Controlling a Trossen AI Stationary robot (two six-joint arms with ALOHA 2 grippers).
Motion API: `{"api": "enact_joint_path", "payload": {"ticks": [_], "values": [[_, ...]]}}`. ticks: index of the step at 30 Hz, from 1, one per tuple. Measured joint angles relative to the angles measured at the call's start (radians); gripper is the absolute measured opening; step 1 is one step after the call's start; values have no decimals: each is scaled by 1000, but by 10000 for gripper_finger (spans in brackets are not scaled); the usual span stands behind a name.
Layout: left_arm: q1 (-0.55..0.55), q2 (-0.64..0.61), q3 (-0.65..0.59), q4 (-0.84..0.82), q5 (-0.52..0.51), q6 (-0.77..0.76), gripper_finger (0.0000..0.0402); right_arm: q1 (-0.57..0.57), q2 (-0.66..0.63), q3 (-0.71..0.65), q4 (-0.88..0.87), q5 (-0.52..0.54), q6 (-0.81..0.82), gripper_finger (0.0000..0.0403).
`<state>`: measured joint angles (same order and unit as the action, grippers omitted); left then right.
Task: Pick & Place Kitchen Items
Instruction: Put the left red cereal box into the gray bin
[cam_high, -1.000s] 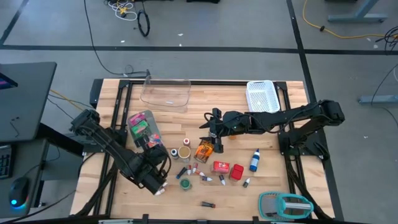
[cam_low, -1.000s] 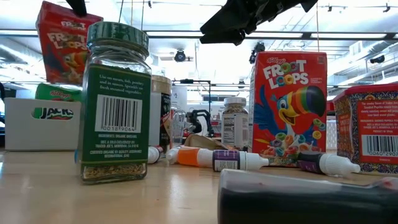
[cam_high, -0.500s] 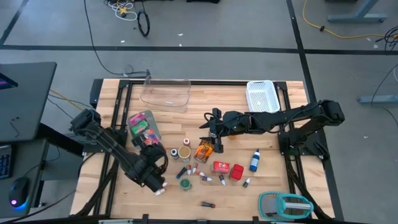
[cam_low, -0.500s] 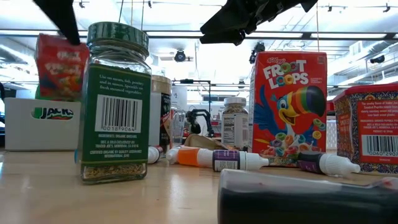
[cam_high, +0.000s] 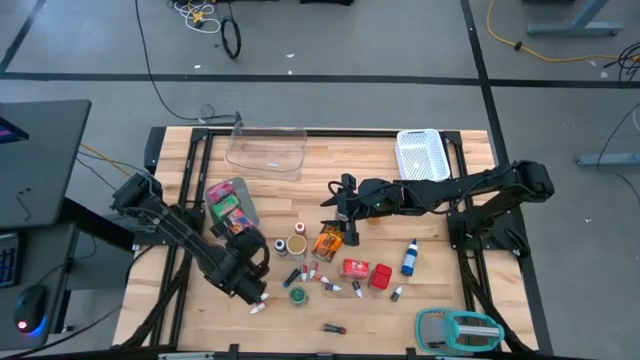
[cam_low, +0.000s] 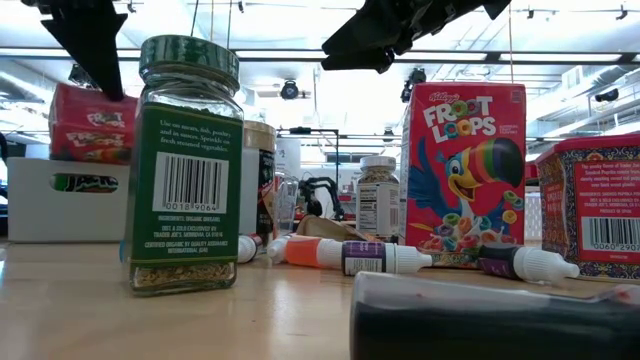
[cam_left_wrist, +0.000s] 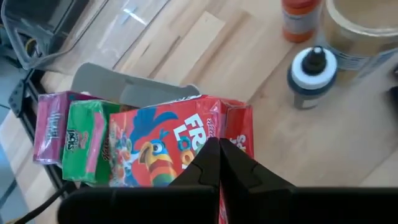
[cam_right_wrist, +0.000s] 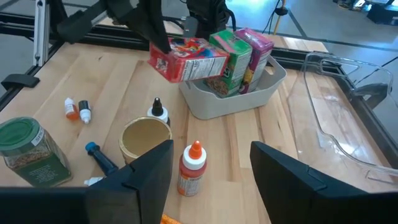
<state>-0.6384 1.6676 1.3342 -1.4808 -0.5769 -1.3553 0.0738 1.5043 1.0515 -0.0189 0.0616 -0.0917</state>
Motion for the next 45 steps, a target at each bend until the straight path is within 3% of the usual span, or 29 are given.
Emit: {"api": "enact_joint_path", "payload": {"ticks": [5, 17, 26, 37, 45], "values": [[4, -88, 0, 5, -26, -18, 0, 0, 0, 0, -4, 0, 0, 223], [30, -444, -7, 31, -55, 1, 0, 0, 0, 0, -4, 0, -22, 223], [77, -601, -310, 295, -9, 59, 0, 0, 0, 0, -4, 0, -32, 223], [134, -812, -572, 568, 72, 108, 0, 0, 0, 0, 8, 1, -48, 223], [171, -903, -667, 629, 93, 108, 0, 0, 0, 0, 12, 1, -49, 223]]}}
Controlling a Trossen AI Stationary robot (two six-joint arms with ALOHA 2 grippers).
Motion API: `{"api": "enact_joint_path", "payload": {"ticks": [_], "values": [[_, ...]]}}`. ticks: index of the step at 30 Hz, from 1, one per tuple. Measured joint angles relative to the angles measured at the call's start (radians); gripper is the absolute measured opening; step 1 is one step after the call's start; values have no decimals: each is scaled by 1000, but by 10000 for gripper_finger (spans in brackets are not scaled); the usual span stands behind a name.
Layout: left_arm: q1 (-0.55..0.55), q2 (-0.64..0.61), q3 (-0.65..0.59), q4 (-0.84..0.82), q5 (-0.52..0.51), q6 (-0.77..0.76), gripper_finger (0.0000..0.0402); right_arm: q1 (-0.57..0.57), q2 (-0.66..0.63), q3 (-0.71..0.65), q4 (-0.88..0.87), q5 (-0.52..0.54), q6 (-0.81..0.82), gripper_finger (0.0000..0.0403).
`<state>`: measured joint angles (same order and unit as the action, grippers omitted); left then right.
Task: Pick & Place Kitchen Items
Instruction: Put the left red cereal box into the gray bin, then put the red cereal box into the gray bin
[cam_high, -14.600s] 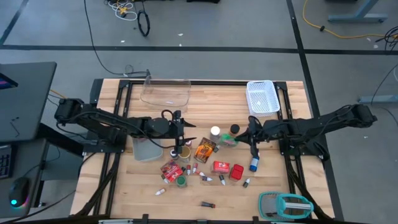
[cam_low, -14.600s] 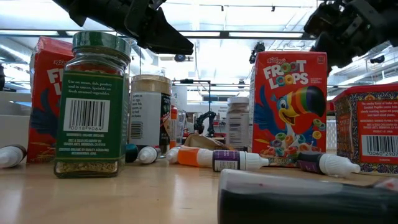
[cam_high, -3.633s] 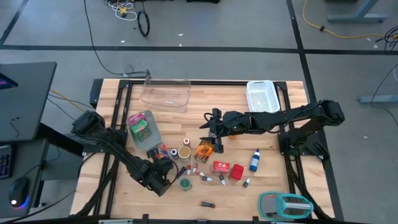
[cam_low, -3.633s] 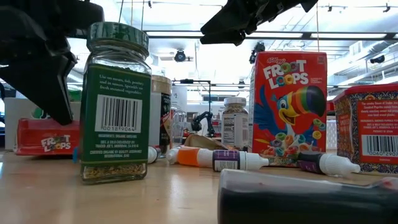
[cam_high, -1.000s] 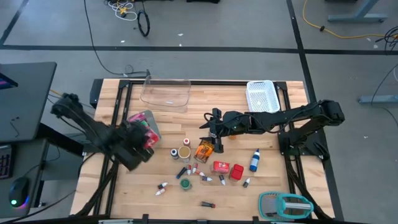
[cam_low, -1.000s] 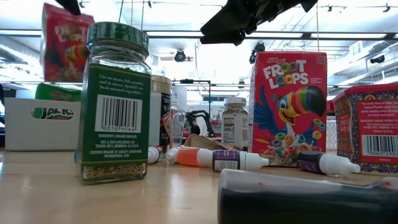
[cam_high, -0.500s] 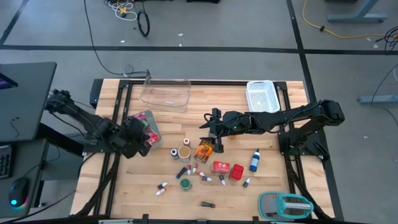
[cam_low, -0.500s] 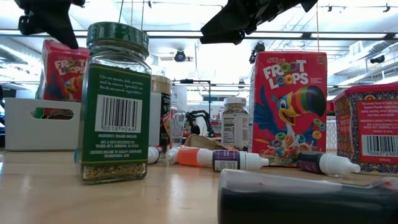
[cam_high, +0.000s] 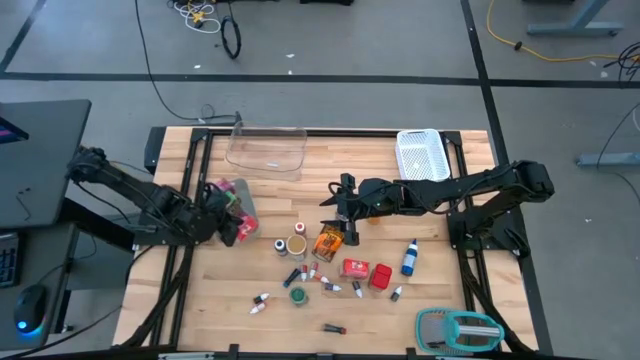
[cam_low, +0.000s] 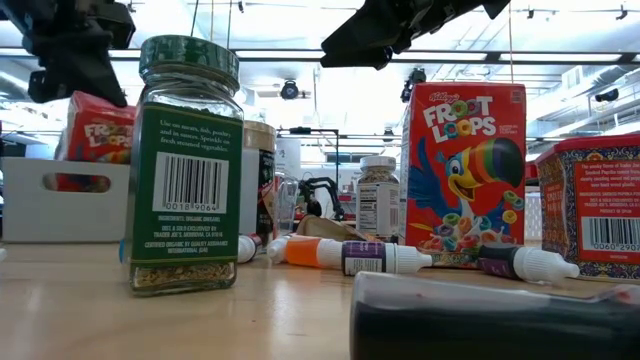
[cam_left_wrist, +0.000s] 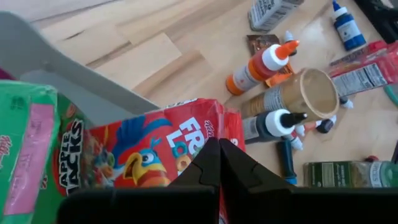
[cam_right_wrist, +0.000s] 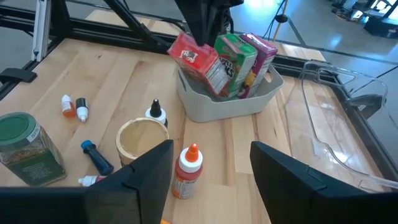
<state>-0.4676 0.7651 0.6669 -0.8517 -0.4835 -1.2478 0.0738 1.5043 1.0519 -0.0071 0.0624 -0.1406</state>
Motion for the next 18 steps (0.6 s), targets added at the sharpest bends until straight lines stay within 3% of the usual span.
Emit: {"api": "enact_joint_path", "payload": {"ticks": [6, 18], "values": [[0, -37, -3, -16, 14, 7, 5, 0, 0, 0, 0, 0, 0, 223], [0, -10, -3, -102, 21, 35, 94, 0, 0, 0, 8, 0, 0, 223]]}}
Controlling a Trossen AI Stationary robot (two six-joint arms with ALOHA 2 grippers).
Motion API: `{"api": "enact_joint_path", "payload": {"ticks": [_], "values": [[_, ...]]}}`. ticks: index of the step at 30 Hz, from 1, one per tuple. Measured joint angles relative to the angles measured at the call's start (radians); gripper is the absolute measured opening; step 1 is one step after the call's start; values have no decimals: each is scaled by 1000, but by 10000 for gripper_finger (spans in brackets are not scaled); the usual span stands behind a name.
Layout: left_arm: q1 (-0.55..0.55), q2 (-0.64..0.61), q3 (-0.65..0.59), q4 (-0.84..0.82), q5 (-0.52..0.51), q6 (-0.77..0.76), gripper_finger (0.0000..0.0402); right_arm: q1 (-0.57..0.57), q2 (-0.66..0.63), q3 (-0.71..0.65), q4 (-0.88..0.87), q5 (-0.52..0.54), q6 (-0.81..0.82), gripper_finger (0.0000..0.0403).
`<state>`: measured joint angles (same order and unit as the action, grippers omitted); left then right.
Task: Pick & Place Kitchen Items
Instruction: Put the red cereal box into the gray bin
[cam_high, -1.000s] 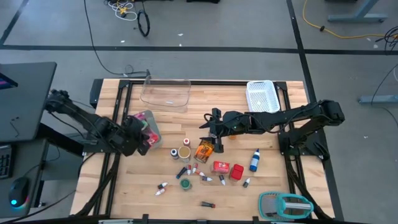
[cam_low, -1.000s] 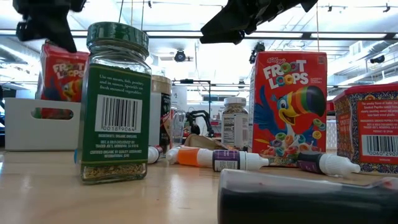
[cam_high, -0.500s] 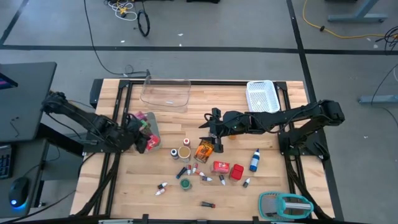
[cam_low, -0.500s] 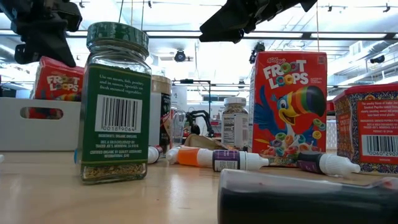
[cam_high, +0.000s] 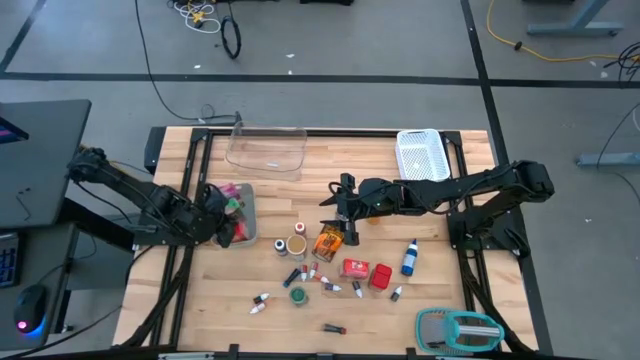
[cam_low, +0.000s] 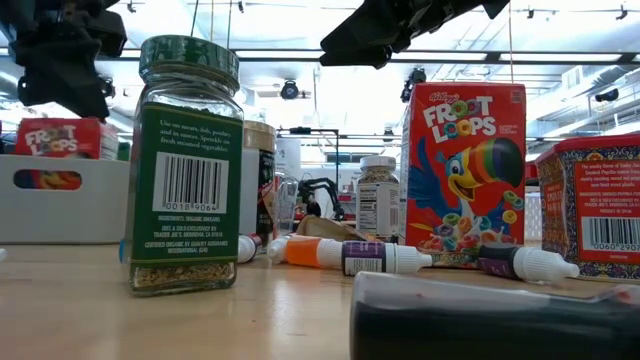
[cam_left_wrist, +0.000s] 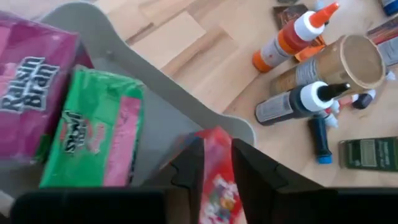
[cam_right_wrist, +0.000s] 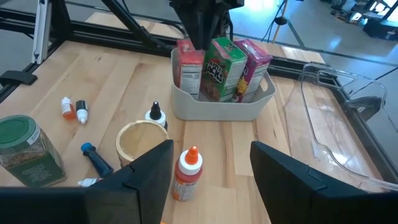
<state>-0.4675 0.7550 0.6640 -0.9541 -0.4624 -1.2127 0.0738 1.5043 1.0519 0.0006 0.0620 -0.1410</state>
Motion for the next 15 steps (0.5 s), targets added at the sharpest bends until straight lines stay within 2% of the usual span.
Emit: {"api": "enact_joint_path", "payload": {"ticks": [8, 12, 15], "values": [[0, -3, 66, 30, -98, 104, 116, 0, 0, 0, 3, -1, 0, 223], [0, -3, 99, 181, -182, 291, 114, 0, 0, 0, 3, -2, 0, 223], [0, -2, 103, 321, -208, 458, 115, 0, 0, 0, 2, -2, 0, 223]]}}
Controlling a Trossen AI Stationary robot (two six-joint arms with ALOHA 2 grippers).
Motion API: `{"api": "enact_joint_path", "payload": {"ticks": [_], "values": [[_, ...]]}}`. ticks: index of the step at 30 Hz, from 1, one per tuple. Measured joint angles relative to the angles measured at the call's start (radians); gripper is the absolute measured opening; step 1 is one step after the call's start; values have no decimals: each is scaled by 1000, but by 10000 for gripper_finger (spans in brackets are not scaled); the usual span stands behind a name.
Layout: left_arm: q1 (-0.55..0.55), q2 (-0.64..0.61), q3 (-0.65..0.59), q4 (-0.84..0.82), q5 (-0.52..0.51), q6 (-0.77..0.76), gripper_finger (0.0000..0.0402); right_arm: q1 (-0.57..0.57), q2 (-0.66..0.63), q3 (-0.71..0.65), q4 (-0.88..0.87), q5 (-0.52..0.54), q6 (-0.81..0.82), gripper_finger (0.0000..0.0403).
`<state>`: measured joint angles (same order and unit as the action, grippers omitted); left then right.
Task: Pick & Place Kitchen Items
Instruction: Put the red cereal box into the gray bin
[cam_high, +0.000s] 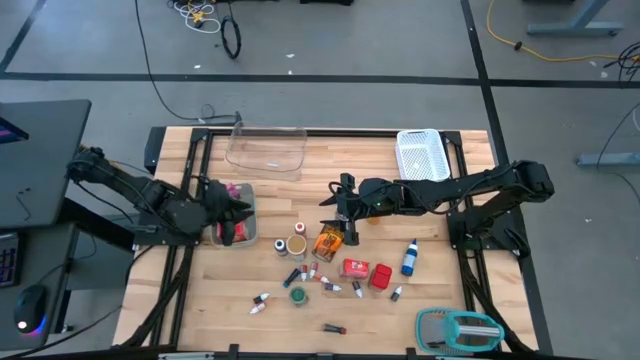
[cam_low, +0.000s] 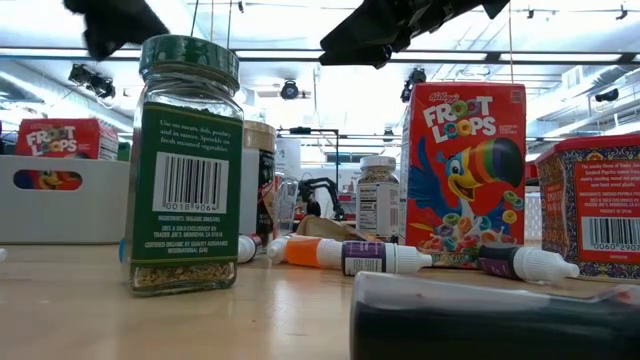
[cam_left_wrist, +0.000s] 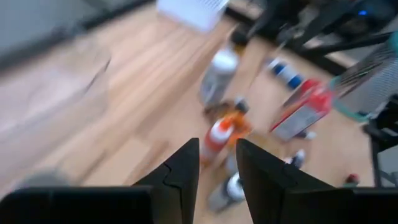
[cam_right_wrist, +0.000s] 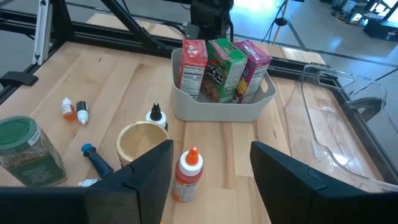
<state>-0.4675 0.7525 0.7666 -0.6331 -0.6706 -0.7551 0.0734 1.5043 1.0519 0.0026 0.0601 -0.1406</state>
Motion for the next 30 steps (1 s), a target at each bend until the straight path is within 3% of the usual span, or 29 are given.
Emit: {"api": "enact_joint_path", "payload": {"ticks": [6, 14, 30], "values": [[0, 20, 0, 161, -28, 222, 116, 3, 0, 0, -50, -14, 7, 223], [0, 58, 0, 180, -66, 348, 116, 90, 0, 0, -172, -71, 11, 223], [0, 118, 0, 182, -102, 433, 116, 243, -1, 2, -539, -69, 416, 205]]}}
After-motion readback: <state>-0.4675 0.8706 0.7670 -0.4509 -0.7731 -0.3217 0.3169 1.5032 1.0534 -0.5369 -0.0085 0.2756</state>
